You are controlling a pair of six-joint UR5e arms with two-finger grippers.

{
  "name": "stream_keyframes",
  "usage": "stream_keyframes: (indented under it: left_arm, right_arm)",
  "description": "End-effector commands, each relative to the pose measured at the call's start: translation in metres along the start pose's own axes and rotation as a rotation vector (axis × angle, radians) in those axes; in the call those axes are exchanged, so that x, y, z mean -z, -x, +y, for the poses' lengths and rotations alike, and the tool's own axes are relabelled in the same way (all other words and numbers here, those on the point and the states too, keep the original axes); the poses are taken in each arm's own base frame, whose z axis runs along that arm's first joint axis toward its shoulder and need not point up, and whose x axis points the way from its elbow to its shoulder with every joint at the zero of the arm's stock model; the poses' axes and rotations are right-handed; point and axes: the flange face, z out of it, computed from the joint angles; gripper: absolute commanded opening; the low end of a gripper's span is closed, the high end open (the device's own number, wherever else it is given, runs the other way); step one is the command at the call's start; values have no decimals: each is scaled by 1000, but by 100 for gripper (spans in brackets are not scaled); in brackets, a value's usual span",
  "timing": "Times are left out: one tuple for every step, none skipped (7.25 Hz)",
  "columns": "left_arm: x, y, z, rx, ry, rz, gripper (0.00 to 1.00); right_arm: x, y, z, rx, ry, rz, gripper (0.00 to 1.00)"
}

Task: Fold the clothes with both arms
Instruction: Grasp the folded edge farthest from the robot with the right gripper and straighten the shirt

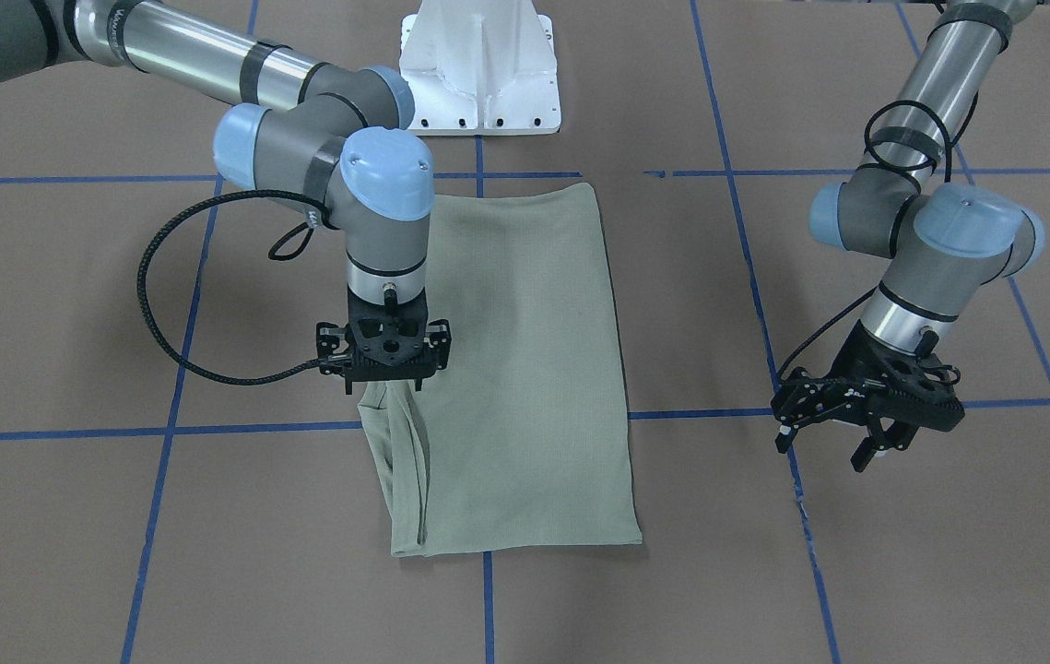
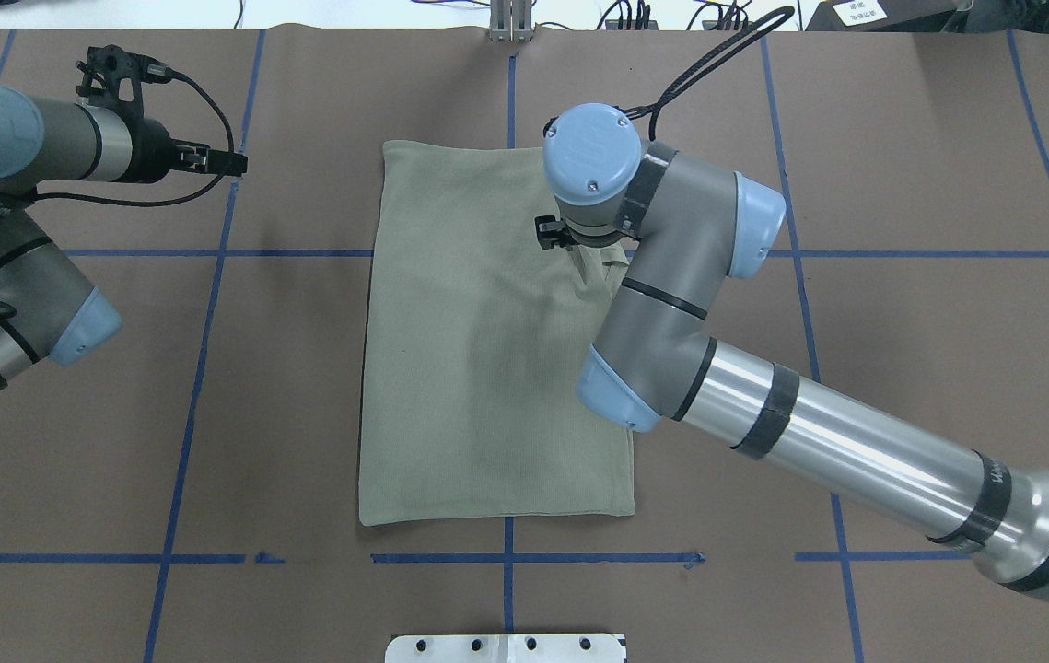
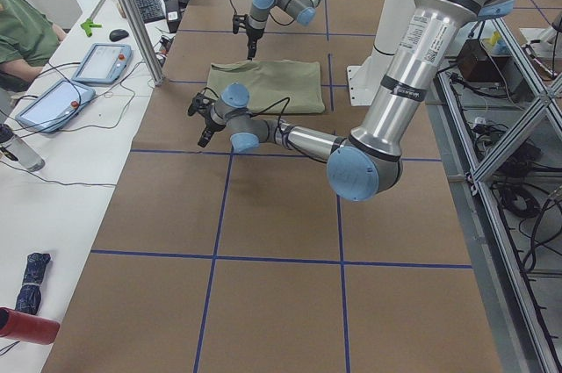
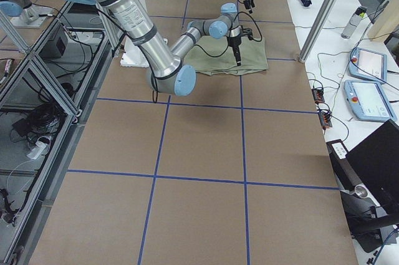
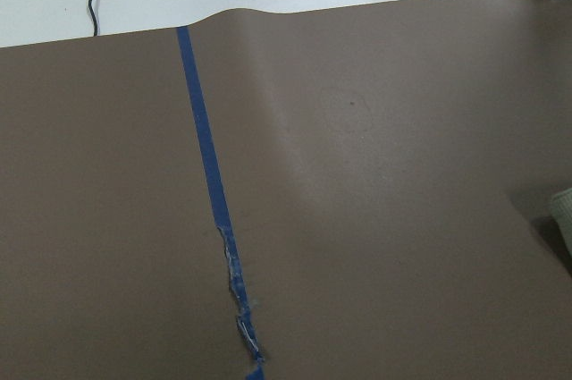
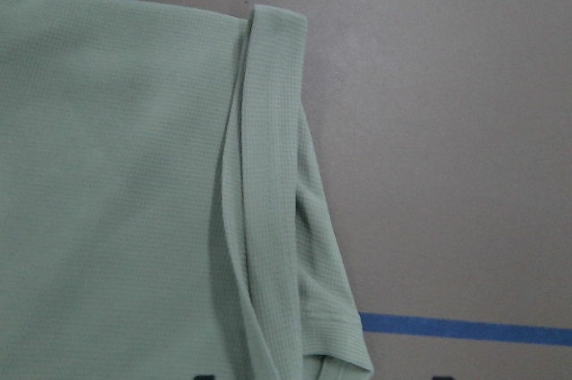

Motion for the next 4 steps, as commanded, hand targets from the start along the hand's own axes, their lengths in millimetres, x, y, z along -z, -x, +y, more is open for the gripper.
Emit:
stream_keyframes:
  left_arm:
    - [0,0,0,0,-1,1,100]
    - [0,0,0,0,-1,1,100]
    - [0,-1,1,-1,1,1,100]
    - [0,0,0,0,-1,1,100]
  right_arm:
    - [-21,18,-14,-10,10,20,87]
    - [-36,14,-12,0,26,46,87]
    - [-45,11,-11,3,34,63,87]
    - [-53,8,-10,3,41,79,87]
